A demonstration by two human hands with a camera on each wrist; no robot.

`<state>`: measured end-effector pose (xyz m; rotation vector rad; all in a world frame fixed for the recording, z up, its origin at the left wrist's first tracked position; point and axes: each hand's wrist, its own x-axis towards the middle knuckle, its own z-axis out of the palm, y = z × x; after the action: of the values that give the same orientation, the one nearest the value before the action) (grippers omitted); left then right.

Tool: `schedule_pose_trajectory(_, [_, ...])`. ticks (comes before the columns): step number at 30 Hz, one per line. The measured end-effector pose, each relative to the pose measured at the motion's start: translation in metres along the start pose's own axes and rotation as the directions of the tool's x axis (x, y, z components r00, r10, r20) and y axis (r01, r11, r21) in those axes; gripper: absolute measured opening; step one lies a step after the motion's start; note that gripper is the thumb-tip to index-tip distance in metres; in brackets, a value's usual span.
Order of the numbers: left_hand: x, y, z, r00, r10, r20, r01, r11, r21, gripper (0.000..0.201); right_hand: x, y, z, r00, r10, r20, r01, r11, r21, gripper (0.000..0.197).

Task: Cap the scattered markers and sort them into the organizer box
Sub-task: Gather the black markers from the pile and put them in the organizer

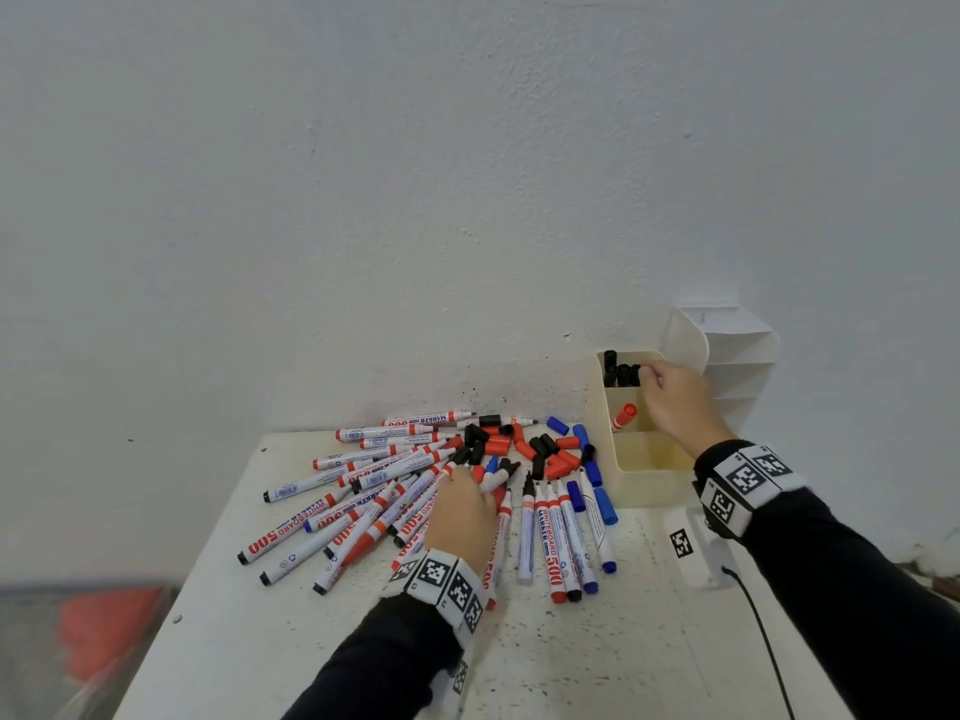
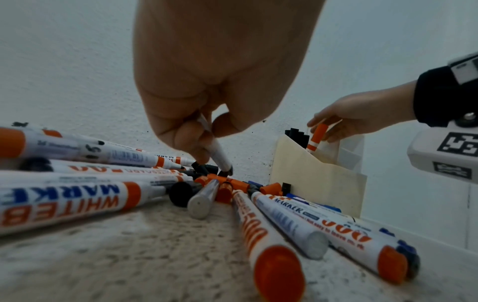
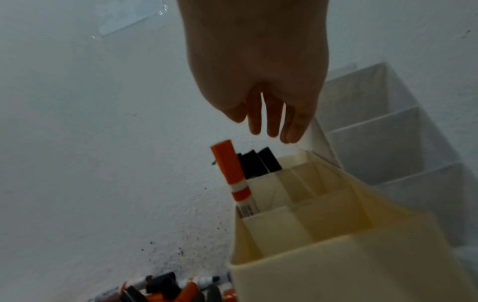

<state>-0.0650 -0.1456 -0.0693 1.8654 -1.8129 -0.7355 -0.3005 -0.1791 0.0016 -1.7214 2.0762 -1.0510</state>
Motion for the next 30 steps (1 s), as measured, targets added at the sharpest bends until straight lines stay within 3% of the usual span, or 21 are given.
schedule_pose_trajectory(4, [-0.002, -0.005, -0.004, 0.997, 0.046, -0.057, -0.046, 0.999, -0.008, 0.029, -0.005, -0.025, -0.001, 0.953, -0.156, -0.258, 0.172, 0.984, 0.042, 0.023])
schedule_pose_trajectory(7, [-0.003, -0.007, -0.007, 0.994, 0.076, -0.083, -0.073, 0.997, 0.04, 0.035, -0.017, -0.051, 0.005, 0.898, -0.293, -0.328, 0.326, 0.944, 0.049, 0.017])
schedule_pose_trajectory(10, [-0.004, -0.008, -0.012, 0.991, 0.11, -0.074, -0.108, 0.993, 0.039, 0.035, -0.031, -0.072, 0.018, 0.94, -0.289, -0.181, 0.323, 0.925, 0.199, 0.016])
schedule_pose_trajectory(13, [-0.003, -0.01, -0.015, 0.99, 0.091, -0.109, -0.08, 0.992, 0.101, 0.035, -0.035, -0.074, 0.038, 0.972, -0.227, 0.062, 0.215, 0.964, 0.158, 0.02])
schedule_pose_trajectory(16, [-0.002, -0.014, -0.018, 0.988, 0.014, -0.156, 0.001, 0.996, 0.093, 0.031, -0.036, -0.065, 0.059, 0.952, -0.098, 0.289, 0.092, 0.995, 0.035, 0.024])
schedule_pose_trajectory(19, [0.0, -0.018, -0.02, 0.989, 0.044, -0.142, -0.045, 0.999, 0.0, 0.025, -0.033, -0.051, 0.077, 0.906, 0.007, 0.423, 0.035, 0.995, -0.092, 0.028])
schedule_pose_trajectory(23, [0.0, -0.022, -0.023, 0.991, 0.071, -0.111, -0.077, 0.996, -0.051, 0.041, -0.032, -0.036, 0.102, 0.819, 0.031, 0.573, 0.159, 0.947, -0.278, 0.038])
schedule_pose_trajectory(26, [0.0, -0.023, -0.021, 0.993, 0.067, -0.099, -0.074, 0.995, -0.066, 0.038, -0.036, -0.035, 0.114, 0.761, -0.009, 0.649, 0.316, 0.878, -0.359, 0.041])
schedule_pose_trajectory(30, [0.001, -0.025, -0.019, 0.992, 0.058, -0.108, -0.066, 0.995, -0.07, 0.036, -0.035, -0.036, 0.127, 0.817, -0.057, 0.573, 0.351, 0.839, -0.416, 0.034])
